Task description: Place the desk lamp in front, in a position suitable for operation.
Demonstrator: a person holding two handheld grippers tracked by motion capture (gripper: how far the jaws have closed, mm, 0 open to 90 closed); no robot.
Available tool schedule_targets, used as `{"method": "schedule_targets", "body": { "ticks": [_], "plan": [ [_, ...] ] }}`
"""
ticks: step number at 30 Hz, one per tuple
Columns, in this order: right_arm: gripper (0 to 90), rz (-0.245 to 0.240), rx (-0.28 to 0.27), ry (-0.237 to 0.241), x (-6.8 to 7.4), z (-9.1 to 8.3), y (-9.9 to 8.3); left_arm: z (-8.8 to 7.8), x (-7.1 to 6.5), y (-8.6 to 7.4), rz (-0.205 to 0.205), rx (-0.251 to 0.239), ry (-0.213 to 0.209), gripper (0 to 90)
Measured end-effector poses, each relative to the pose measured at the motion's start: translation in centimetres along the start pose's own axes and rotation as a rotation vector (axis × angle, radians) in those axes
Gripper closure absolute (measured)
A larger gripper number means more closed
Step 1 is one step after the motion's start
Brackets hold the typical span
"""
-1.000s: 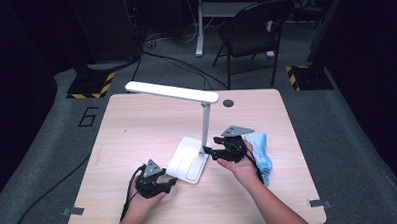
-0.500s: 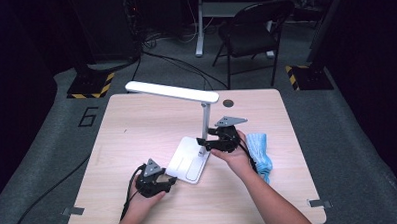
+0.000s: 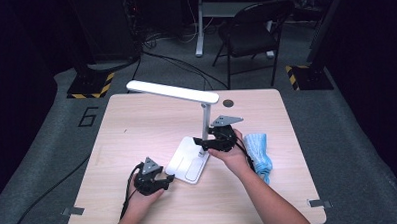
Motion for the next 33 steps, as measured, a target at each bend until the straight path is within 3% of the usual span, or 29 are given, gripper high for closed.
{"method": "schedule_targets", "body": {
  "ticks": [3, 4, 5, 6, 12, 17, 21, 25, 28, 29, 30, 33],
  "plan": [
    [45.7, -0.011, -0.005, -0.005, 0.0, -0.4, -0.2, 0.1, 0.0, -0.1, -0.023, -0.010, 0.006, 39.4],
    [49.2, -0.010, -0.009, -0.017, 0.0, -0.7, -0.4, 0.0, 0.1, 0.0, -0.012, -0.008, 0.008, 39.3],
    [49.4, -0.001, -0.008, -0.015, 0.0, -0.9, -0.5, 0.1, 0.1, 0.0, -0.006, -0.007, 0.014, 39.4],
    [50.1, -0.022, -0.016, -0.015, 0.0, -1.0, -0.7, 0.1, 0.1, -0.1, -0.002, -0.006, 0.013, 39.4],
    [51.8, -0.057, -0.009, -0.078, 0.2, -1.6, -0.9, -0.1, 0.0, 0.0, -0.001, -0.005, 0.004, 39.3],
    [52.0, -0.045, -0.015, -0.111, -0.2, -1.8, -0.9, -0.2, 0.0, 0.0, 0.003, -0.010, -0.004, 39.3],
    [51.4, -0.003, -0.020, -0.164, -0.9, -2.4, -1.0, -0.4, 0.1, 0.1, 0.004, -0.009, -0.003, 39.3],
    [50.1, 0.016, -0.008, -0.167, -0.5, -2.8, -1.1, -0.4, 0.1, 0.1, -0.004, -0.021, -0.003, 39.2],
    [46.3, 0.029, -0.023, -0.112, 0.0, -3.4, -1.6, -0.6, 0.2, 0.2, -0.001, -0.022, -0.012, 39.1],
    [45.6, 0.024, -0.022, -0.101, 0.2, -3.7, -1.8, -0.6, 0.1, 0.1, -0.018, -0.036, -0.004, 39.1],
    [44.7, -0.008, -0.022, -0.096, 0.4, -3.9, -2.0, -0.6, 0.2, 0.2, -0.007, -0.035, -0.004, 39.1],
    [44.7, -0.022, -0.022, -0.069, 1.3, -4.4, -2.5, -0.7, 0.3, 0.2, -0.012, -0.033, -0.005, 39.1]
  ]
}}
Point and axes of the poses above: each handheld gripper's, and its own axes: z roughly forward along the jaws, y roughly out of its top, x roughly to its left, the point moved 1 cm from there along z, roughly forward along the jaws, and after that the axes turned 6 degrees about y, right-handed, at the moved point
